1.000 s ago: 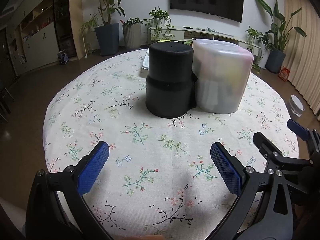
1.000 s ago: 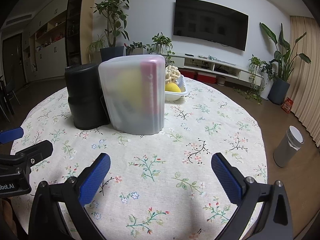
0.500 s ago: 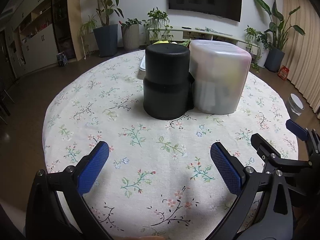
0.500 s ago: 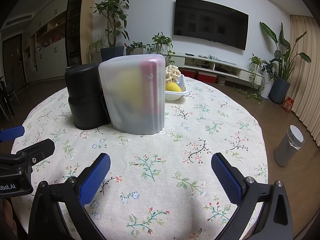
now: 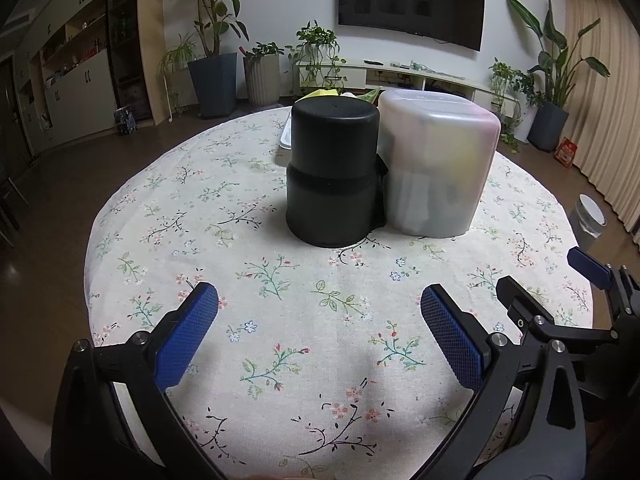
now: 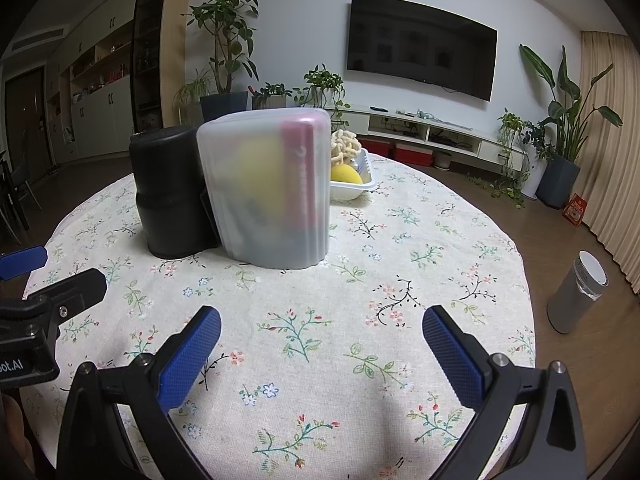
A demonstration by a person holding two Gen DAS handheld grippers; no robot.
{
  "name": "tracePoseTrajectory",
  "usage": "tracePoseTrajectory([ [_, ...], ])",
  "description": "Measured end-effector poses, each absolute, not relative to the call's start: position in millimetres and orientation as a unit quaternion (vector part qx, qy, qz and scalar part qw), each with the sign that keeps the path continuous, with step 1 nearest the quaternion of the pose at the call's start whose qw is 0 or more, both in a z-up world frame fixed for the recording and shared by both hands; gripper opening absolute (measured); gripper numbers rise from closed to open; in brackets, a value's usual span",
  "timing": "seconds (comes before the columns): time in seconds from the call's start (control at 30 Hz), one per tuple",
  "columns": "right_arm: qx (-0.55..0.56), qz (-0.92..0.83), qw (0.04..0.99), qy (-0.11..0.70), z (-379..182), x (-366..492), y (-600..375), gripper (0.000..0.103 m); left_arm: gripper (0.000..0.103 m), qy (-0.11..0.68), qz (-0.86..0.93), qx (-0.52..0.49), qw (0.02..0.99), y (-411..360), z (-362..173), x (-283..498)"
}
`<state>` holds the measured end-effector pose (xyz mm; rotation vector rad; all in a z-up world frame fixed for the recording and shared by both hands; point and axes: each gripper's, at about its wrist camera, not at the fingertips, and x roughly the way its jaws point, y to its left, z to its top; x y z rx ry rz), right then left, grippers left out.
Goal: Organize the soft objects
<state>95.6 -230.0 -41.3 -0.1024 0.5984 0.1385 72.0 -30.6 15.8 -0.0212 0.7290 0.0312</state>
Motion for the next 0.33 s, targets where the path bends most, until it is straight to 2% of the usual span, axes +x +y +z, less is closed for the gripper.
tracePoseTrajectory([
  [0.33, -0.05, 0.064, 0.952, 0.295, -40.4, 94.9, -230.7, 0.103, 0.103, 0.354, 0.011, -0.011, 0.935, -31.8, 16.1, 71.3],
])
